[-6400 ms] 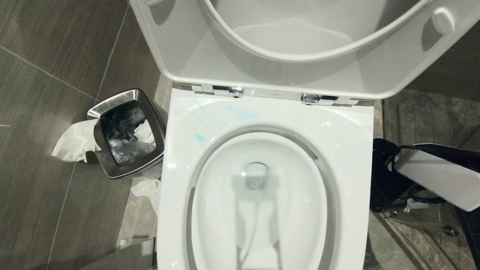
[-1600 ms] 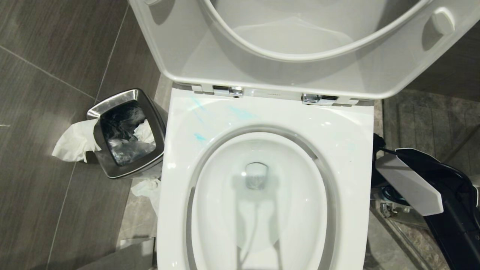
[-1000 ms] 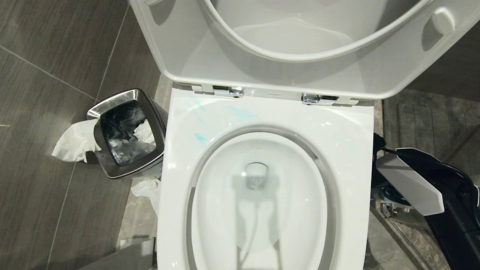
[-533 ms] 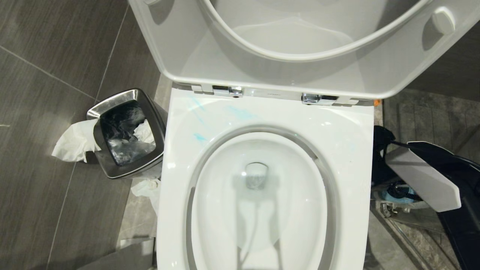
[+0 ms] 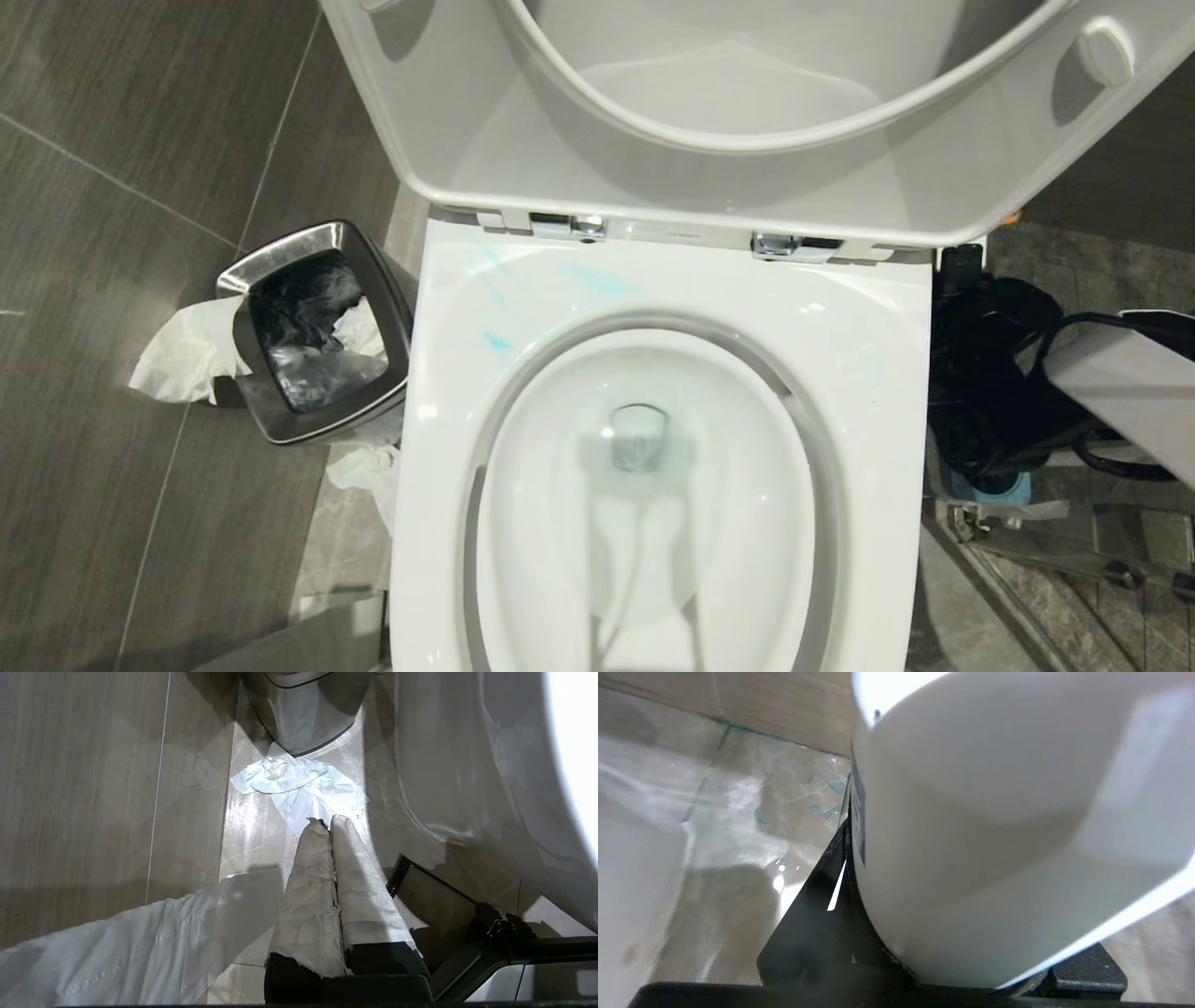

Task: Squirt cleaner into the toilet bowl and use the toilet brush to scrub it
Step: Pour in the cleaning agent

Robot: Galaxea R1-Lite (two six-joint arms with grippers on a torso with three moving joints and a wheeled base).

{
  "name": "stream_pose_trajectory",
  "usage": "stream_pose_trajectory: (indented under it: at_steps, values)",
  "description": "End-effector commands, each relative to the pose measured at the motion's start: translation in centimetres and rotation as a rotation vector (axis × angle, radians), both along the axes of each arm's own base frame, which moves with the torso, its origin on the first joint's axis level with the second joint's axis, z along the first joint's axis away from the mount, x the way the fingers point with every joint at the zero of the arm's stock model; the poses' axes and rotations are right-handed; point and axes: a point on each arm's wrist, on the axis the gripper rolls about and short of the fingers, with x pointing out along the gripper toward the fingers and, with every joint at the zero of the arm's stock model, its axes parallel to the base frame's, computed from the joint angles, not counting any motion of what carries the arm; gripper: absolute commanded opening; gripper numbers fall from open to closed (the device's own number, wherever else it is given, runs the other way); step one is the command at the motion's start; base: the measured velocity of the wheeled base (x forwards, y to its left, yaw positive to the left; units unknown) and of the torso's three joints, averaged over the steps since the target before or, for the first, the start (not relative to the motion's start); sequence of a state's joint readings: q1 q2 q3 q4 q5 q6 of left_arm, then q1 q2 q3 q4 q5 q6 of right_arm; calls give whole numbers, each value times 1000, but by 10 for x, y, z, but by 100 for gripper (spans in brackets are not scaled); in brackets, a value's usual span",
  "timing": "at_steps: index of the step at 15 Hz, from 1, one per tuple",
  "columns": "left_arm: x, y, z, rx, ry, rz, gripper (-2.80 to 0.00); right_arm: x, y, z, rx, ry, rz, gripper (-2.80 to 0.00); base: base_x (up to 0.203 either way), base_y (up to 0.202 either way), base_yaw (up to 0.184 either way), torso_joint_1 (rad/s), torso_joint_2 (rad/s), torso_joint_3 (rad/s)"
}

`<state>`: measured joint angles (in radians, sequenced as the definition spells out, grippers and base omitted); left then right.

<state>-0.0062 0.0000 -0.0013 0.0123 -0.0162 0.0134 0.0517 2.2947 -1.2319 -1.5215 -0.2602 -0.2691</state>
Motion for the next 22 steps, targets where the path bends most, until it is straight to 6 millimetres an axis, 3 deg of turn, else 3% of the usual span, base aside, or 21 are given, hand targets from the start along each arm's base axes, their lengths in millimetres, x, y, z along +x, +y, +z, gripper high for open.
stream_pose_trajectory:
  at_steps: [1, 17, 22]
  values:
    - [0, 0, 0, 0, 1, -1, -280, -41, -6, 35, 6, -26, -8, -280, 0, 0, 0, 0, 0, 0]
    - [0, 0, 0, 0, 1, -1, -280, -264, -18, 130, 83, -2, 52, -280, 0, 0, 0, 0, 0, 0]
    - [0, 0, 0, 0, 1, -1, -280, -328, -17, 134, 84, 79, 176, -280, 0, 0, 0, 0, 0, 0]
